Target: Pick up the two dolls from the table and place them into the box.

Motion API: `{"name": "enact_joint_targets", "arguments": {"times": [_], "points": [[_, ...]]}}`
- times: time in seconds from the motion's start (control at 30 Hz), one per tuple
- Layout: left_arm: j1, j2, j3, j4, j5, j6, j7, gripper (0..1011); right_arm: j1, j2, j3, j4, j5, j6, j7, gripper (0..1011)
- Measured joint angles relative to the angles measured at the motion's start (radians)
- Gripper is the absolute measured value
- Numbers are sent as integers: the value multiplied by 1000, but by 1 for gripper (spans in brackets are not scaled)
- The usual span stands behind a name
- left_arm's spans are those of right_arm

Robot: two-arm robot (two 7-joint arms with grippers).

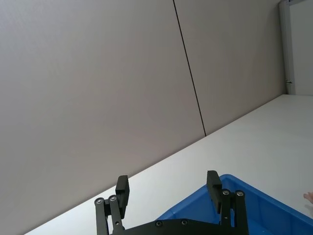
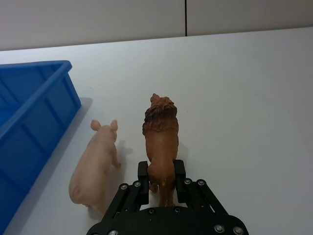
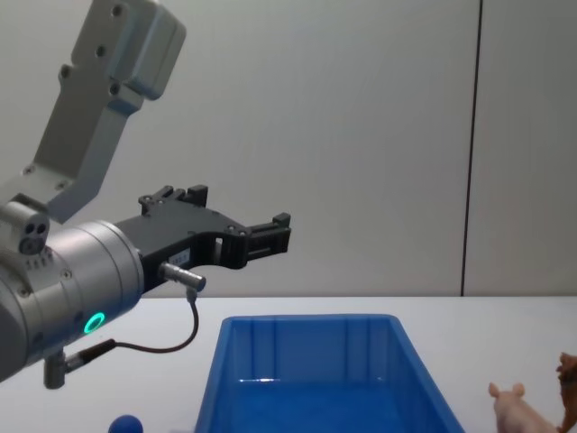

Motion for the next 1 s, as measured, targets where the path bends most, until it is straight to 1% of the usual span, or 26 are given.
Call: {"name": "enact_joint_targets", "arguments": {"times": [0.2, 0.5, 0.6, 0.63, 0.73, 0.87, 0.97, 1.0], "points": [[0, 0, 0, 0, 0, 0, 0, 1001, 2, -2, -1, -17, -5, -17, 15, 288], [0, 0, 0, 0, 0, 0, 0, 1001, 10, -3, -4, -82, -30, -37, 48, 288], [0, 0, 0, 0, 0, 0, 0, 1001, 23, -8, -8, -102, -37, -38, 75, 288], [0, 0, 0, 0, 0, 0, 0, 1001, 23, -8, -8, -102, -37, -38, 75, 287], [0, 0, 0, 0, 0, 0, 0, 1001, 39, -17, -15, -112, -43, -31, 109, 288], [0, 0, 0, 0, 0, 0, 0, 1001, 55, -27, -23, -115, -49, -24, 137, 288], [0, 0, 0, 0, 0, 0, 0, 1001, 79, -43, -35, -113, -57, -9, 181, 287], [0, 0, 0, 0, 0, 0, 0, 1001, 84, -46, -38, -111, -58, -7, 186, 288]]}}
